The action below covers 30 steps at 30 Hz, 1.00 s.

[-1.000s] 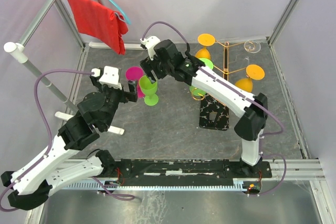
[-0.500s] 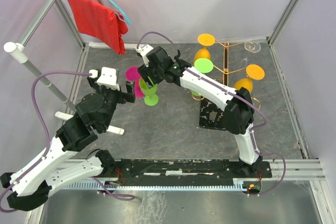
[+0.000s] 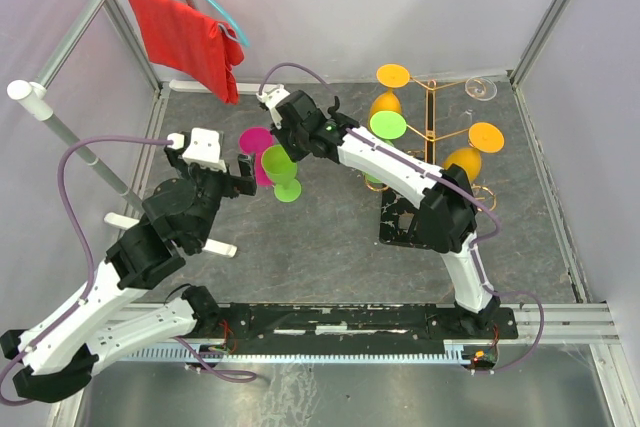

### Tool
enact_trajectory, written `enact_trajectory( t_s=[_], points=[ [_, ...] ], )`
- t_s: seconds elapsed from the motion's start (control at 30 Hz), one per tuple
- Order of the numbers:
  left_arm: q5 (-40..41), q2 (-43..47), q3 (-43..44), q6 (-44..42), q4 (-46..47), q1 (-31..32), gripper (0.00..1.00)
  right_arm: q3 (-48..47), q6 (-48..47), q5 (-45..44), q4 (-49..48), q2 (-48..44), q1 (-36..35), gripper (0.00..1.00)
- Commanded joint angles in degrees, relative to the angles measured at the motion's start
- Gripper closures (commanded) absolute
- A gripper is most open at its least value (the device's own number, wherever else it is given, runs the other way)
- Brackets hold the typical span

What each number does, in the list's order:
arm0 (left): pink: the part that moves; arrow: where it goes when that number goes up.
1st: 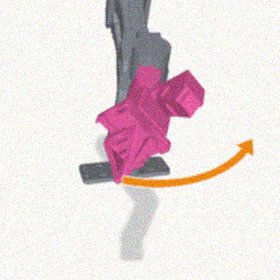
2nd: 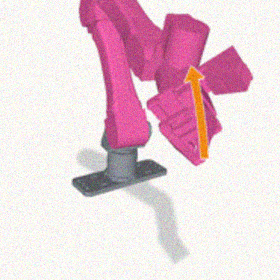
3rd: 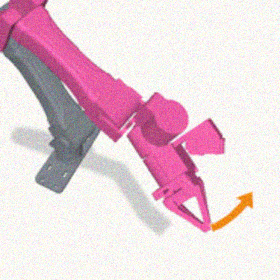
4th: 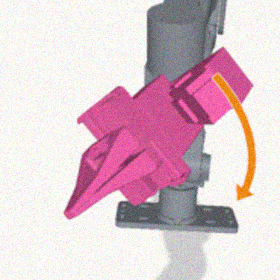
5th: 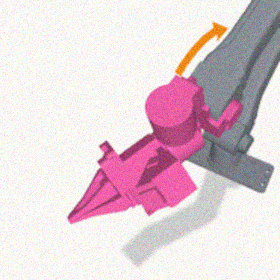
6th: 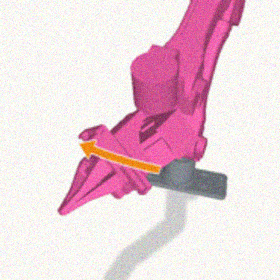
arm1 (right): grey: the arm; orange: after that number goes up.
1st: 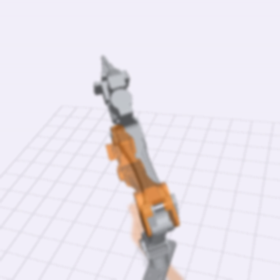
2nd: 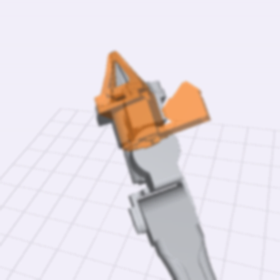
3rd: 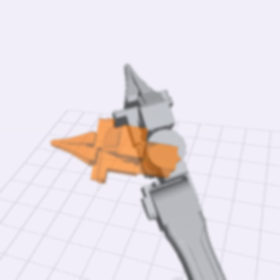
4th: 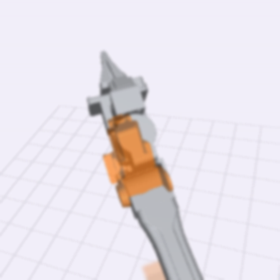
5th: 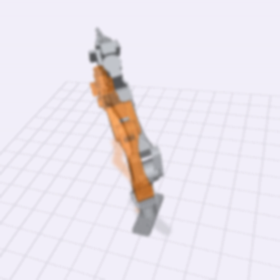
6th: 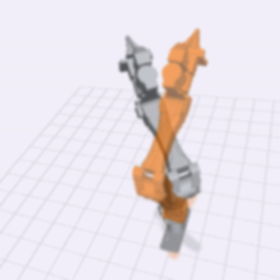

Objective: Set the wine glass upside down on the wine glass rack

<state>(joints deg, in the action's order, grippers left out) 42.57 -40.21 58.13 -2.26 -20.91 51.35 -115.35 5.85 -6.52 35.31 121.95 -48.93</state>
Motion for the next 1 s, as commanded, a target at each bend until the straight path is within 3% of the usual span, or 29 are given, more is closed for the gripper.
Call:
enact_trajectory(
  t_s=[0.0,0.07,0.3,0.6,0.77,0.97],
  points=[
    [1.5,-0.7,0.6,3.3,1.8,0.1,0.01,-2.5,-0.2,-0.7,0.3,-0.3,0.5,0.92],
    [1.8,-1.4,0.9,5.2,1.8,0.0,0.01,-2.4,-0.2,-1.3,0.9,-1.1,0.5,0.99],
    [1.7,-4.8,3.6,11.9,1.0,0.0,0.01,0.9,-1.8,-6.3,2.8,-9.5,0.5,0.99],
    [2.4,-9.4,7.9,23.2,3.0,0.0,0.01,11.5,-2.8,-8.5,-3.3,-29.6,0.2,0.99],
    [4.5,-11.6,9.9,37.7,3.4,-0.1,0.01,18.4,-5.9,-12.0,-10.8,-38.9,-0.3,0.99],
    [6.5,-7.3,2.9,62.3,9.8,0.0,0.01,27.7,-10.7,-15.2,-22.8,-47.4,-0.2,0.99]
  ],
)
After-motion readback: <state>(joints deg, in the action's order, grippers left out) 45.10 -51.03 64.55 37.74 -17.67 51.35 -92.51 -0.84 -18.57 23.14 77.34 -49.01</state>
